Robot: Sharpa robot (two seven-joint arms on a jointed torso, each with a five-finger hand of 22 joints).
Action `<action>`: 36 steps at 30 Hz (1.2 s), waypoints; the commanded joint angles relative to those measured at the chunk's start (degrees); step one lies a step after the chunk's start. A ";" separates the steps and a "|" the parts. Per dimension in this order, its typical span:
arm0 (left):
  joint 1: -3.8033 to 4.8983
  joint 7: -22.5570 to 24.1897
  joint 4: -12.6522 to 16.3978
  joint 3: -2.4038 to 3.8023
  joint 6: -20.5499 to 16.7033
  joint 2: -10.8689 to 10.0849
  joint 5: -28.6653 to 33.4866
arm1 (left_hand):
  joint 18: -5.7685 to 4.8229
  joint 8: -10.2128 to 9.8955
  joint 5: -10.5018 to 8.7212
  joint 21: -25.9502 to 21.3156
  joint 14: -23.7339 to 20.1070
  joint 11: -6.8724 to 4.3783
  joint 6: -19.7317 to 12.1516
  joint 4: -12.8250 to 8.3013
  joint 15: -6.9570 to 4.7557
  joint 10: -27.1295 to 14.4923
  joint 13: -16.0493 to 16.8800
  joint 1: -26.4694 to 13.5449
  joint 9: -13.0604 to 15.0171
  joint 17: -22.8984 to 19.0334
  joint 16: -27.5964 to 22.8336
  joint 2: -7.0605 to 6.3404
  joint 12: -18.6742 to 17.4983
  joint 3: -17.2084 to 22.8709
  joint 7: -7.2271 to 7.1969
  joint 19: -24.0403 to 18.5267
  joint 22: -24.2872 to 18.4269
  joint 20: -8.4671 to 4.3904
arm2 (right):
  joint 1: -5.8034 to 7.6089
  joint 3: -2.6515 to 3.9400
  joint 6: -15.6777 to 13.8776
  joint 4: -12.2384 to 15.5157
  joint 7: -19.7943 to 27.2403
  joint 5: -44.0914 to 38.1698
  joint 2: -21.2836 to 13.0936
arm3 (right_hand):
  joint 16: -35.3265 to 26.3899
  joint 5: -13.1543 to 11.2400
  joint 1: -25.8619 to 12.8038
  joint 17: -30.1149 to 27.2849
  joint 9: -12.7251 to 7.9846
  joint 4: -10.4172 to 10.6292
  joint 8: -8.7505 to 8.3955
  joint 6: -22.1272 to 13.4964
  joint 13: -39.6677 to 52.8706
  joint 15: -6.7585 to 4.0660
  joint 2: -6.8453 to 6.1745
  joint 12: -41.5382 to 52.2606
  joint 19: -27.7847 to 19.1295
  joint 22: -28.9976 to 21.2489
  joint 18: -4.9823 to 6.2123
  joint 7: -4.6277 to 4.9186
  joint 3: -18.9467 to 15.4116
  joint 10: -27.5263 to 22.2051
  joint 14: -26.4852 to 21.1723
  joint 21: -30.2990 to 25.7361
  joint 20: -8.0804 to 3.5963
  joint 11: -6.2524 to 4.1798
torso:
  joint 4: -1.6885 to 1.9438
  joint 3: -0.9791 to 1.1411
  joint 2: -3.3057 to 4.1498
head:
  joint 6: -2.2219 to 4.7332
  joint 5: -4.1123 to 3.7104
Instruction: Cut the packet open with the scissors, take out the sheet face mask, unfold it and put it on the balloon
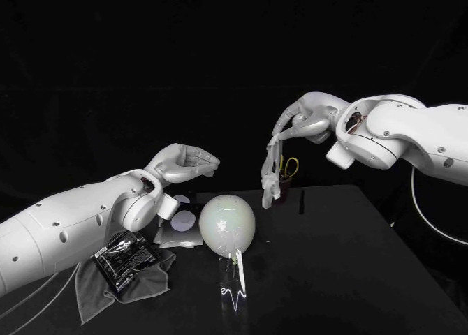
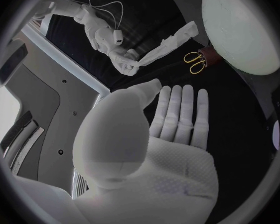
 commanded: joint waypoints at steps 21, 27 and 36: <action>-2.51 -0.51 -4.51 0.13 -2.73 6.18 2.58 | -1.85 -5.46 0.08 -12.68 -5.38 2.67 -5.98 0.75 3.64 -5.57 -0.01 0.68 -1.78 -3.06 -16.90 -0.70 -6.47 -5.53 -0.99 0.23 -4.81 0.22 | 0.39 0.66 -6.86 -0.23 4.83 -2.66 6.76 | 0.22 0.00 0.00 15.09 0.05 -0.29 0.23 0.08 15.07 -0.36 -0.21 0.28 6.34 15.06 -0.80 0.25 0.13 6.39 6.09 0.32 -0.11 0.16 | 0.10 -0.08 -0.10 | 1.24 2.00; -2.70 0.59 -5.57 0.29 -4.50 7.26 4.45 | -1.83 -7.58 0.08 -14.08 -5.07 3.20 -9.08 0.60 4.03 -7.17 0.06 1.61 -2.50 -2.91 -18.98 0.49 -7.39 -6.55 -1.29 1.51 -4.73 0.18 | 0.39 0.80 -7.59 0.15 5.65 -2.36 7.78 | 0.22 -0.02 0.04 15.09 0.05 -0.32 0.24 0.08 15.07 -0.36 -0.20 0.28 6.34 15.06 -0.80 0.24 0.16 6.39 6.09 0.32 -0.11 0.15 | 0.02 -0.01 -0.09 | 1.17 2.42; -2.76 1.44 -4.02 0.53 -3.74 6.04 5.24 | -1.61 -6.40 0.08 -15.68 -4.64 2.46 -5.80 -0.05 3.66 -7.39 0.19 2.82 -1.75 -2.82 -21.32 1.09 -7.31 -7.73 1.43 3.02 -4.71 0.16 | 0.38 0.85 -7.95 1.04 6.12 -2.16 8.30 | 0.22 -0.02 0.09 15.09 0.04 -0.34 0.24 0.08 15.07 -0.37 -0.18 0.28 6.34 15.06 -0.80 0.24 0.20 6.39 6.09 0.32 -0.12 0.15 | 0.13 -0.06 -0.09 | 0.67 1.90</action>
